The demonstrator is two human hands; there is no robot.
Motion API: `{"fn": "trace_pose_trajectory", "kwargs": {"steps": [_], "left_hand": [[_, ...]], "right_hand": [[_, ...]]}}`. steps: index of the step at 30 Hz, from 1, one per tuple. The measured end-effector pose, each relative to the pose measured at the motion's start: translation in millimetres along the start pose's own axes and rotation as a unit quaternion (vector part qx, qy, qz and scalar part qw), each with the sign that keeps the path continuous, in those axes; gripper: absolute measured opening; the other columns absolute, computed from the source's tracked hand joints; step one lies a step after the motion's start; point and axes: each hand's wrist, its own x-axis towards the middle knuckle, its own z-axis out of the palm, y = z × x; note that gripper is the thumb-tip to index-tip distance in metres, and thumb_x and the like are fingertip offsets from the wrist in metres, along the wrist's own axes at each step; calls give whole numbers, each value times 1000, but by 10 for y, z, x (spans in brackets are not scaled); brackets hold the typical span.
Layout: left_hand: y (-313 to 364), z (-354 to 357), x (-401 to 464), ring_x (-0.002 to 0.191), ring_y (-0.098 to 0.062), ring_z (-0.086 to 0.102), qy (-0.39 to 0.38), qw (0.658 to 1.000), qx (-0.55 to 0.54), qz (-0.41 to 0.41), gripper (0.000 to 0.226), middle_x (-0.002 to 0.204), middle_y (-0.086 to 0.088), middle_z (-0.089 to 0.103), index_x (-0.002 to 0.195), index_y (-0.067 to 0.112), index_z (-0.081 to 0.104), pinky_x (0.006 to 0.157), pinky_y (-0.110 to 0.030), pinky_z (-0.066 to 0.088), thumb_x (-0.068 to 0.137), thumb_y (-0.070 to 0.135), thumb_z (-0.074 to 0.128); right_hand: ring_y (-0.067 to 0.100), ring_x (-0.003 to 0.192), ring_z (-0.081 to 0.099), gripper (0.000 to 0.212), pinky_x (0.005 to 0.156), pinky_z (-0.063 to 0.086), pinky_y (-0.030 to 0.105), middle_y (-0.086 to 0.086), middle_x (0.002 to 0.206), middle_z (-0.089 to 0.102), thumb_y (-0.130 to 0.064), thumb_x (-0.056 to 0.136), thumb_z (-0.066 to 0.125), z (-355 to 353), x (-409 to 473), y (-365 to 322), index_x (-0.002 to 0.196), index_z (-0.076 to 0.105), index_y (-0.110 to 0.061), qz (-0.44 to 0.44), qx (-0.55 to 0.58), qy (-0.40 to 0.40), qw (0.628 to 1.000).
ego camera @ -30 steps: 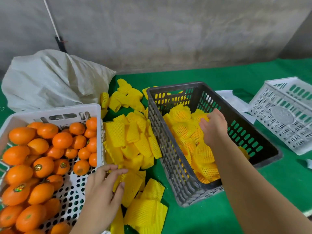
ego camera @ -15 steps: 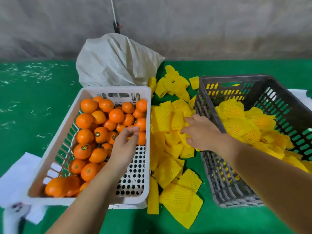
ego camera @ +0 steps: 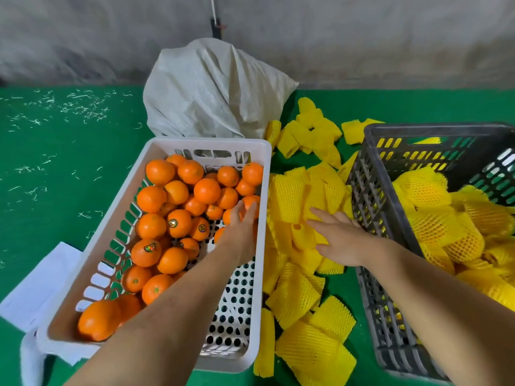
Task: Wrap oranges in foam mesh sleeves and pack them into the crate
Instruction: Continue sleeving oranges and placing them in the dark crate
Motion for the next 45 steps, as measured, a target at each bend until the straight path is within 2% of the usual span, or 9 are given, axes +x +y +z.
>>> {"fn": "trace_pose_trajectory", "kwargs": {"steps": [3,8,13,16,20,26,32,39,45], "left_hand": [[-36,242,-107,122,-39,54,51,996,-65,-28,92,154,-11,31,166,36,3,90,-55,56,98,29,65],[-45,244,-34,136,-43,46,128,990,-44,-31,75,167,-5,8,157,38,22,81,-45,49,95,34,65],[49,69,169,129,-37,55,91,995,-26,-30,91,170,-3,10,166,34,-3,89,-52,58,102,23,61],[115,33,238,94,-33,57,99,993,-13,-63,75,151,-11,23,158,33,21,78,-49,60,98,18,64],[28,-42,199,110,-35,62,97,990,-96,-45,58,144,-9,43,145,25,37,82,-51,58,97,26,70],[116,-467,-390,127,-8,51,178,881,-428,-97,88,144,16,46,161,27,30,100,-31,45,91,41,80],[512,-371,-1460,75,-15,71,50,793,-608,4,52,110,1,74,124,52,66,66,-20,56,75,64,78],[545,-64,-1872,92,-32,68,-89,662,-742,60,106,129,-19,65,147,13,58,59,-34,54,57,46,102],[601,-104,-1921,81,-25,62,-56,669,-740,55,117,118,-19,66,147,4,55,60,-33,52,52,54,102]], "right_hand": [[27,153,2,64,124,17,50,-13,170,-8,-31,104,50,-24,5,-2,161,22,-30,-4,31,23,999],[23,153,-10,36,123,13,51,-9,168,-21,-28,99,56,-33,-5,-71,129,61,-46,-28,57,50,997],[22,153,-20,48,125,4,54,-12,163,-34,-30,101,53,26,47,-117,143,49,-54,-74,37,23,996],[23,152,-23,55,125,7,54,-12,160,-41,-33,102,51,55,104,-169,151,36,-54,-91,1,14,996],[21,153,-11,64,124,10,53,-19,165,-26,-35,105,46,39,159,-192,161,16,-39,-94,-16,50,994],[26,115,58,29,98,48,42,7,125,64,-30,98,66,-181,97,-268,119,71,-11,-113,135,351,920],[14,74,57,17,68,50,38,-5,82,61,-21,91,76,-246,-328,-658,82,63,-16,-75,319,423,844],[-3,103,55,46,83,46,17,-22,104,56,-17,92,75,310,-950,-1307,120,53,-47,-24,488,373,788],[-1,99,63,16,84,51,21,-18,102,69,-21,96,69,512,-1267,-1432,96,74,-36,32,550,409,727]]}}
